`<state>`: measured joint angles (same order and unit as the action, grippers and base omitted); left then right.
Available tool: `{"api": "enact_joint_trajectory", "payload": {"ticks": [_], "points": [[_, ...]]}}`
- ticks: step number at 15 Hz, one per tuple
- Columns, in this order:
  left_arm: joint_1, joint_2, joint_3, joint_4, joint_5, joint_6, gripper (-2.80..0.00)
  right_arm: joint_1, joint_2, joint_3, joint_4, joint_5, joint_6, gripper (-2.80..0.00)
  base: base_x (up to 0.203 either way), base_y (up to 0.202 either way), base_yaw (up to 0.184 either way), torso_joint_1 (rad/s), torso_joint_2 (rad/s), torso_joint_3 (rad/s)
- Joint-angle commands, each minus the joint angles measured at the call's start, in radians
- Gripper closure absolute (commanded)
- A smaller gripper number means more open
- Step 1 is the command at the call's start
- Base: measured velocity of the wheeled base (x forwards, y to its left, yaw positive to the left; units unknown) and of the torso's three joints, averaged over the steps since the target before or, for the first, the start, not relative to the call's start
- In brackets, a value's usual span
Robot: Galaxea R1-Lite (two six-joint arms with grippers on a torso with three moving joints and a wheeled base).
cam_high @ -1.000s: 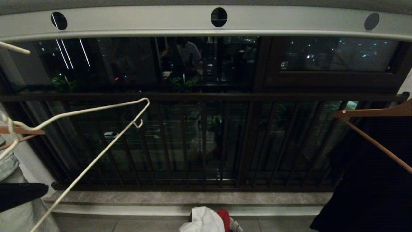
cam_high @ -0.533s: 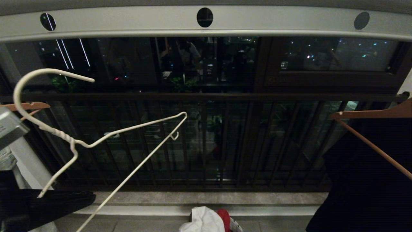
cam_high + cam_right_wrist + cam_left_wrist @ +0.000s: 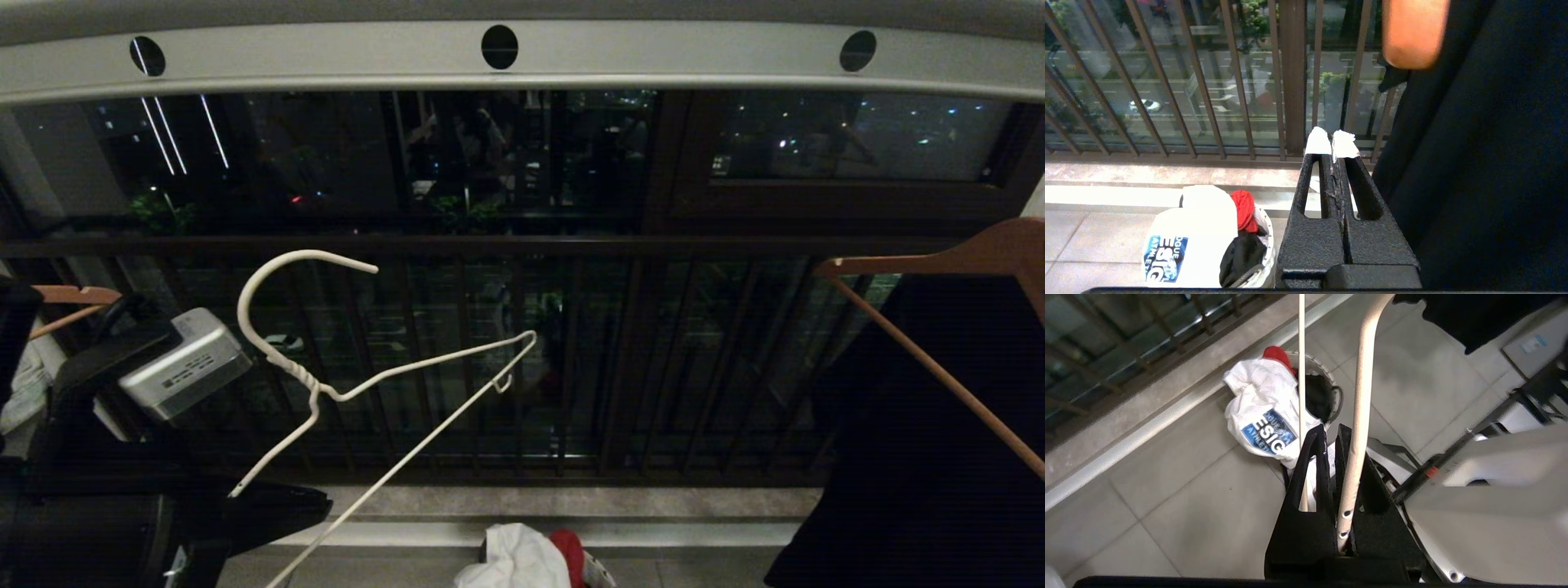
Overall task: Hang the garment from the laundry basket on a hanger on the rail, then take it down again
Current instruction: Pick up the clothes rack on the clothesline
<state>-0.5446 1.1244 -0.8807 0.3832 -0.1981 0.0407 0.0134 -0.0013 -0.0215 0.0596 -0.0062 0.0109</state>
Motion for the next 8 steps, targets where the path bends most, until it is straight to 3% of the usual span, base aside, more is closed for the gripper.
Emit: {"api": "enact_joint_trajectory", "payload": {"ticks": [1,8], "points": [[0.011,0.085,0.002,-0.002,-0.001,0.001,0.0,0.001,0.001,0.0,0.0,0.0,0.0,0.0,0.0,0.0,0.0,0.0,0.0,0.0],[0.017,0.099,0.034,-0.006,-0.023,0.004,0.0,0.0,0.001,0.0,0.0,0.0,0.0,0.0,0.0,0.0,0.0,0.0,0.0,0.0]]}}
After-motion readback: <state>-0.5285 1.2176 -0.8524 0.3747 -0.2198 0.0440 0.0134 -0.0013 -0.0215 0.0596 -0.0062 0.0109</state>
